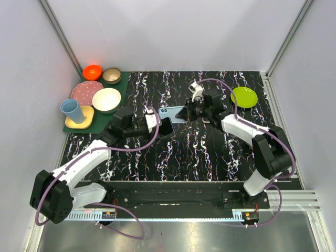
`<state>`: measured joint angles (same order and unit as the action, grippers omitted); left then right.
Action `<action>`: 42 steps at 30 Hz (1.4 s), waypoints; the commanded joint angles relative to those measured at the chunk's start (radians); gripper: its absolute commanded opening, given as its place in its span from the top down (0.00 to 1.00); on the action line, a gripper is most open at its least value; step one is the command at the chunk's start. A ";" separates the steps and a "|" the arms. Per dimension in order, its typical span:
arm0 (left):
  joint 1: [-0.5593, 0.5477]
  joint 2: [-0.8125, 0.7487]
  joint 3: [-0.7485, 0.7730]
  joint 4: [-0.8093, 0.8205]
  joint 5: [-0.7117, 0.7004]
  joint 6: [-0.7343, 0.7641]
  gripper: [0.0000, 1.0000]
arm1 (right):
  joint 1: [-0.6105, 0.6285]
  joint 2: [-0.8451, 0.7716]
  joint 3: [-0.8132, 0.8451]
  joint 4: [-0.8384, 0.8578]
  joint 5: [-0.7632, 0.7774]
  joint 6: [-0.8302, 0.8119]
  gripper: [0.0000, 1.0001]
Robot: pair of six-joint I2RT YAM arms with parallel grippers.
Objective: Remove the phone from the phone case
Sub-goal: Remove the phone case from the phone, then place the phone at the center of the board.
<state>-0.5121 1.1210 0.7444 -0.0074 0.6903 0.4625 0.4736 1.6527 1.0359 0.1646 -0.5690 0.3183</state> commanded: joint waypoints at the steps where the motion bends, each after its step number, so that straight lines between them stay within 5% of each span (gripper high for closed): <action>1: 0.001 0.028 0.056 0.057 -0.090 0.033 1.00 | -0.052 -0.074 0.026 0.023 0.089 -0.008 1.00; 16: 0.009 0.285 0.254 0.009 -0.458 0.064 1.00 | -0.151 -0.186 -0.010 0.052 0.176 -0.021 1.00; 27: 0.081 0.563 0.490 -0.077 -0.560 0.010 1.00 | -0.220 -0.223 -0.030 0.076 0.196 -0.002 1.00; 42: 0.092 0.842 0.753 -0.184 -0.518 0.554 1.00 | -0.256 -0.205 -0.036 0.084 0.179 0.008 1.00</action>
<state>-0.4229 1.9209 1.4193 -0.1955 0.1745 0.7998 0.2329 1.4689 0.9989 0.1905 -0.3855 0.3218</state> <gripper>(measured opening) 0.738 0.169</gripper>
